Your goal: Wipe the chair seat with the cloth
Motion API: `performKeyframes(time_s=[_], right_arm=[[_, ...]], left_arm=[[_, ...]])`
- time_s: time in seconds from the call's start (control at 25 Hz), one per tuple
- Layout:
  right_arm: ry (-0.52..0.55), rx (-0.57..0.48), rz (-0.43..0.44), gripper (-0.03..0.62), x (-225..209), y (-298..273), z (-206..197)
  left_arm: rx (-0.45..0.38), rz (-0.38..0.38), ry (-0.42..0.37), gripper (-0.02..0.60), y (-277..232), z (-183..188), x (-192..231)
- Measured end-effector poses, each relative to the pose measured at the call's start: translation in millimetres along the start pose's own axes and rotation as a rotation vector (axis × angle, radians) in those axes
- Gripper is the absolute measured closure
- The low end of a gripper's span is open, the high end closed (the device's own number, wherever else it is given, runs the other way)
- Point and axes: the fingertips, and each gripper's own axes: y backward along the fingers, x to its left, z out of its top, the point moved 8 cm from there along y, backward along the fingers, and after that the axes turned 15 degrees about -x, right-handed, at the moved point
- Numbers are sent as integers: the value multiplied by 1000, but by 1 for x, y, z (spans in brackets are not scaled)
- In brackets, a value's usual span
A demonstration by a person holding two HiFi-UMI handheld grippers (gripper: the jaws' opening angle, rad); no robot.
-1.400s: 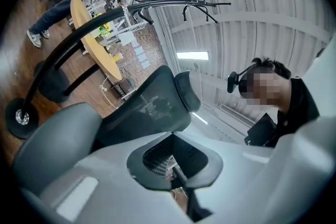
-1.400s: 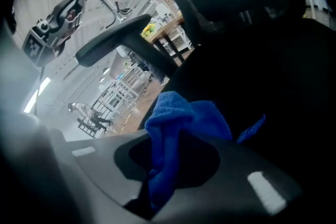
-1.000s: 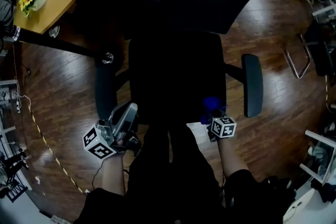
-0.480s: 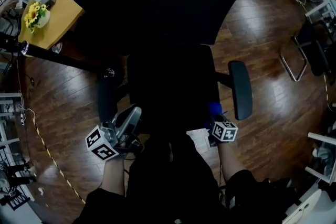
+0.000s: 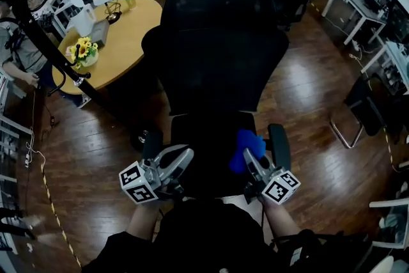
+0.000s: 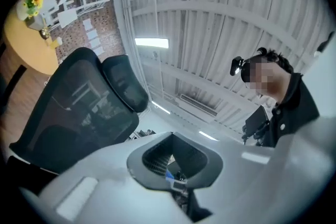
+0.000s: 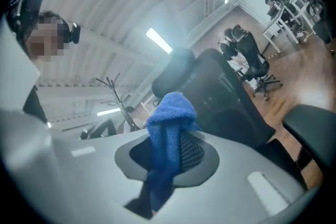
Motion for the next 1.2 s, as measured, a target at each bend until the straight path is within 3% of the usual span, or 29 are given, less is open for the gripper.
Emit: performKeyframes(time_s=[0.12,0.32,0.56,0.88,1.2], right_arm=[[21,-81,120,531,51,-13,38],[64,-140,190,533,96,-19,62],[83,-139,219,533,99,2,66],[40,-124,286,533,82,23,75],[33,-117,308,533,111,12,70]], left_arm=[[-10,-53,-16,589,-1,16,-19],[-66,-76,-10,589,-3,35,-28],[-53,-94,-27,589,-11,21,-48],[-41,15,-78,589,-5,-10,-76],[-52,14,-101,589,5,14,-99]])
